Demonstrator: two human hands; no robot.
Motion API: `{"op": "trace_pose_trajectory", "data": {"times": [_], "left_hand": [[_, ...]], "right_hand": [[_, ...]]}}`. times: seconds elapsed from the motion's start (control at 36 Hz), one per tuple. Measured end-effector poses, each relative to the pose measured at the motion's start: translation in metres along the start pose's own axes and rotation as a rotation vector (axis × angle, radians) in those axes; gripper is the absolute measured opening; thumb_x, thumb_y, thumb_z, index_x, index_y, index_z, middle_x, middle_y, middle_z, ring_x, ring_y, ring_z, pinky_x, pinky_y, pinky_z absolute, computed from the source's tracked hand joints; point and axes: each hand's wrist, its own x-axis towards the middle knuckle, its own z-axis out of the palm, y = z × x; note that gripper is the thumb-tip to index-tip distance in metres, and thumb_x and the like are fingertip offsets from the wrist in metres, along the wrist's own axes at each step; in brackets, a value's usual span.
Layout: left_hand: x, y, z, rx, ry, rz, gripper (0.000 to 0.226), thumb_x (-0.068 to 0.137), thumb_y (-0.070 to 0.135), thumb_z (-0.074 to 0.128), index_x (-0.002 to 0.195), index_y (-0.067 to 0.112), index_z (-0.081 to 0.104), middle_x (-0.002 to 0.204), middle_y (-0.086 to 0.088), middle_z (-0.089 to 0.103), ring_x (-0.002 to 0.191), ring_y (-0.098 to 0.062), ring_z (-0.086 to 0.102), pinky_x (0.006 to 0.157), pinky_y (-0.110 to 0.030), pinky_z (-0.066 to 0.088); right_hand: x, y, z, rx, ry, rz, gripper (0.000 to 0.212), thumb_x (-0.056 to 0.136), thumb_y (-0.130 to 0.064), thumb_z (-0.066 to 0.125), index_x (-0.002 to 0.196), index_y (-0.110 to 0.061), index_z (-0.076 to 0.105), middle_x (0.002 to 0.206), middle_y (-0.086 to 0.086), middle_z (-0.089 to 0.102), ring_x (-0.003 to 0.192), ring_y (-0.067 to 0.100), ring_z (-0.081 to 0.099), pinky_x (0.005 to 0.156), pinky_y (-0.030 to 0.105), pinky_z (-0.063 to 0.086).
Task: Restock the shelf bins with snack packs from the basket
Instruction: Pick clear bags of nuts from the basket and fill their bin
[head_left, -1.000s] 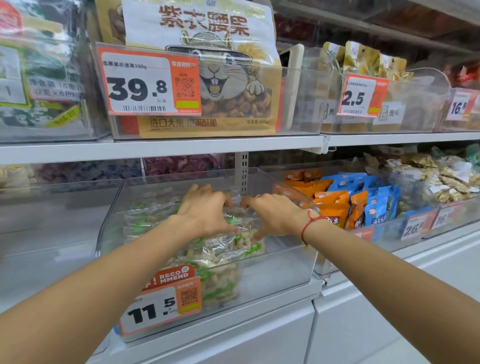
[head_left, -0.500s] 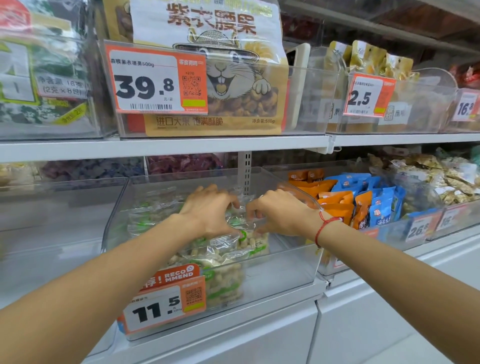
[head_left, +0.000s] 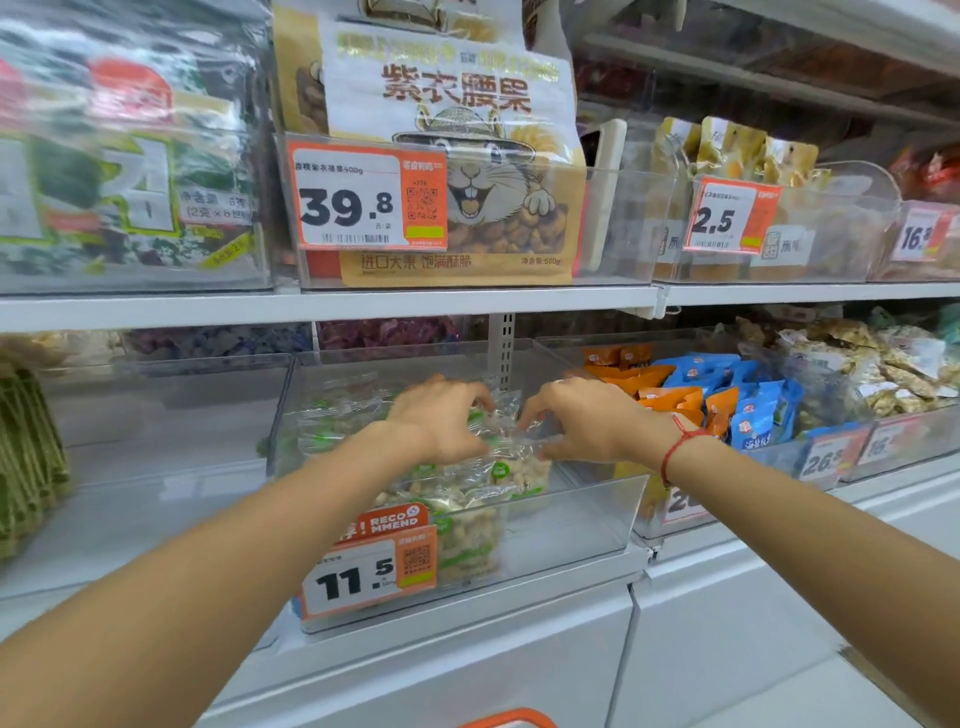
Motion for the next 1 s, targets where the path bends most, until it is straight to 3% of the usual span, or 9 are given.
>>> {"op": "trace_pose_trajectory", "data": {"times": [0.11,0.22,0.36,0.44,0.56,0.61,0.72,0.89,1.0], "left_hand": [[-0.042,0.003,-0.011,-0.203,0.221,-0.053,0.038,0.087,0.034,0.063,0.124,0.03,0.056,0.127,0.008,0.059,0.12,-0.015,0.049,0.092,-0.033,0.045],[-0.098,0.009,-0.023,-0.328,0.413,-0.1,0.025,0.087,0.035,0.061,0.113,0.035,0.059,0.111,0.02,0.062,0.108,-0.007,0.052,0.076,-0.025,0.04],[-0.18,0.001,-0.02,-0.376,0.475,-0.159,0.016,0.085,0.035,0.062,0.1,0.039,0.06,0.097,0.023,0.063,0.09,-0.004,0.056,0.075,-0.03,0.048],[-0.226,-0.015,-0.009,-0.301,0.36,-0.216,0.014,0.084,0.039,0.061,0.098,0.041,0.059,0.087,0.024,0.062,0.081,-0.002,0.056,0.068,-0.026,0.043],[-0.284,-0.057,0.015,-0.228,0.01,-0.3,0.008,0.085,0.046,0.058,0.092,0.043,0.057,0.083,0.028,0.061,0.079,0.005,0.058,0.064,-0.022,0.039],[-0.309,-0.081,0.029,-0.173,-0.164,-0.363,0.009,0.086,0.048,0.056,0.094,0.043,0.057,0.085,0.028,0.059,0.086,0.001,0.059,0.069,-0.023,0.04],[-0.348,-0.124,0.069,-0.068,-0.426,-0.497,0.022,0.091,0.045,0.05,0.111,0.041,0.057,0.112,0.021,0.062,0.109,-0.01,0.056,0.089,-0.026,0.044],[-0.394,-0.155,0.141,-0.067,-0.469,-0.63,0.035,0.095,0.026,0.043,0.129,0.035,0.048,0.135,0.01,0.052,0.123,-0.018,0.05,0.097,-0.03,0.04],[-0.408,-0.15,0.182,-0.076,-0.435,-0.646,0.042,0.089,0.011,0.045,0.13,0.022,0.049,0.129,-0.002,0.054,0.117,-0.025,0.054,0.089,-0.035,0.046]], "right_hand": [[-0.027,-0.019,-0.017,0.093,0.056,0.028,0.027,0.086,-0.036,0.065,0.113,-0.033,0.064,0.113,-0.008,0.064,0.094,0.007,0.057,0.077,0.03,0.049],[-0.062,-0.06,-0.03,0.18,0.095,-0.007,0.017,0.088,-0.038,0.063,0.104,-0.036,0.065,0.102,-0.016,0.065,0.076,-0.003,0.05,0.071,0.026,0.046],[-0.089,-0.12,-0.026,0.182,0.011,-0.128,0.015,0.09,-0.033,0.057,0.103,-0.033,0.066,0.097,-0.014,0.067,0.084,0.005,0.06,0.07,0.027,0.05],[-0.095,-0.15,-0.012,0.164,-0.094,-0.204,0.019,0.091,-0.035,0.056,0.108,-0.032,0.064,0.104,-0.012,0.065,0.094,0.01,0.059,0.073,0.029,0.047],[-0.098,-0.196,0.021,0.1,-0.301,-0.308,0.025,0.094,-0.036,0.054,0.117,-0.032,0.059,0.115,-0.008,0.062,0.107,0.014,0.055,0.077,0.029,0.039],[-0.098,-0.22,0.042,0.071,-0.391,-0.34,0.026,0.094,-0.034,0.052,0.12,-0.029,0.058,0.117,-0.003,0.06,0.11,0.02,0.054,0.076,0.03,0.036],[-0.097,-0.267,0.092,0.037,-0.564,-0.394,0.029,0.095,-0.027,0.051,0.123,-0.024,0.058,0.124,0.003,0.059,0.112,0.027,0.055,0.084,0.033,0.041],[-0.093,-0.324,0.164,0.077,-0.604,-0.435,0.035,0.092,-0.021,0.051,0.126,-0.017,0.057,0.124,0.009,0.06,0.116,0.03,0.054,0.089,0.039,0.048],[-0.095,-0.361,0.202,0.207,-0.555,-0.403,0.052,0.096,-0.029,0.049,0.144,-0.018,0.033,0.128,0.014,0.053,0.12,0.03,0.049,0.094,0.041,0.046]]}}
